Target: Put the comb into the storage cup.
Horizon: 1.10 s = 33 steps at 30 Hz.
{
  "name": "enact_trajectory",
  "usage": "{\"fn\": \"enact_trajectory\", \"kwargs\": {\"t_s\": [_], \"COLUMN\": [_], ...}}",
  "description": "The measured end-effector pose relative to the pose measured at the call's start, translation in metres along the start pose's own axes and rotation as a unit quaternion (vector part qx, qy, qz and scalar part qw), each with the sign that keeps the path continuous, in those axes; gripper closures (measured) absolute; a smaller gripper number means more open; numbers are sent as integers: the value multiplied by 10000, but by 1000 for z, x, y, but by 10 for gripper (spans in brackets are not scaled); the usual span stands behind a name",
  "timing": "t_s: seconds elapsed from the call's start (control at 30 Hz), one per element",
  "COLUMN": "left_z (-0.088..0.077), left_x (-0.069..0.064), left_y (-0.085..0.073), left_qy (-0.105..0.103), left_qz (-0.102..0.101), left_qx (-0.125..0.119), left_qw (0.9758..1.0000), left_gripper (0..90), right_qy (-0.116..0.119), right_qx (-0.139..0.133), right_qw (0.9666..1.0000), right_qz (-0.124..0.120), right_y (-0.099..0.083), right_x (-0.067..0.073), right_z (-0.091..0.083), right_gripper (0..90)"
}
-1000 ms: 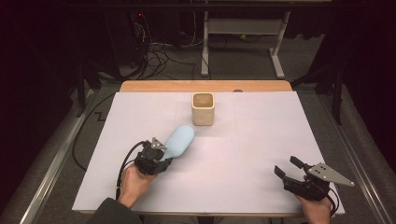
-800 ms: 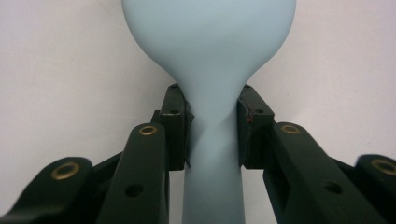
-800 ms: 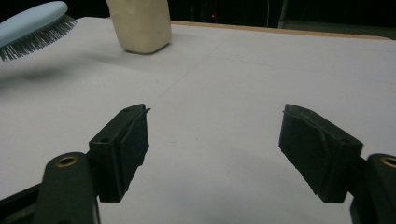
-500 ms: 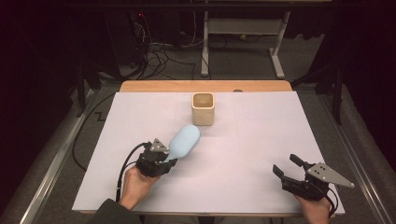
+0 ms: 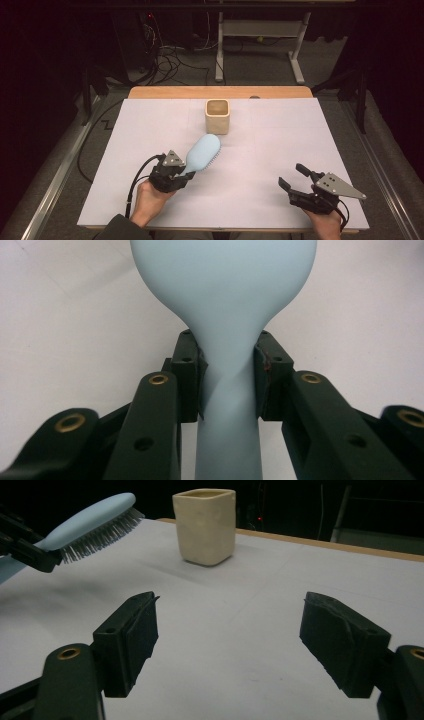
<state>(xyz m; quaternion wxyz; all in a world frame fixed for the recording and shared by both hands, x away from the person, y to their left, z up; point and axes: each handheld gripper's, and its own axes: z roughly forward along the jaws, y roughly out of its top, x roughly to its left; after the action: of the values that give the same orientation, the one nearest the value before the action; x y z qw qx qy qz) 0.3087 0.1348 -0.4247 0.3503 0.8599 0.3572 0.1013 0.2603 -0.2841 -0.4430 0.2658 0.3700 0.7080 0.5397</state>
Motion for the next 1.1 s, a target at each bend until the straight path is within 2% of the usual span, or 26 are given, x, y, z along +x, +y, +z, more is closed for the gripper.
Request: {"fn": "enact_trajectory", "kwargs": {"t_s": [0.27,0.4,0.57,0.87,1.1], "left_z": [-1,-1,0,1,2], "left_x": [-8,-12,-16,-23,-25], "left_y": [2,4,7,13,15], "left_qy": [-75,-98,-107,-111,-113], "left_qz": [90,168,237,357,408], "left_qx": [-96,-114,-168,-206,-203], "left_qw": [9999,9997,9995,9991,9989], "left_gripper": [691,691,691,691,691], "right_qy": [362,454,623,992,1238], "right_qx": [-28,-11,64,250,251], "right_qw": [9992,9990,9980,9947,9919], "right_qz": [136,49,52,107,153], "right_y": [5,7,7,10,20], "right_x": [12,19,26,41,52], "right_z": [13,18,26,48,65], "right_gripper": [239,239,235,225,217]}}
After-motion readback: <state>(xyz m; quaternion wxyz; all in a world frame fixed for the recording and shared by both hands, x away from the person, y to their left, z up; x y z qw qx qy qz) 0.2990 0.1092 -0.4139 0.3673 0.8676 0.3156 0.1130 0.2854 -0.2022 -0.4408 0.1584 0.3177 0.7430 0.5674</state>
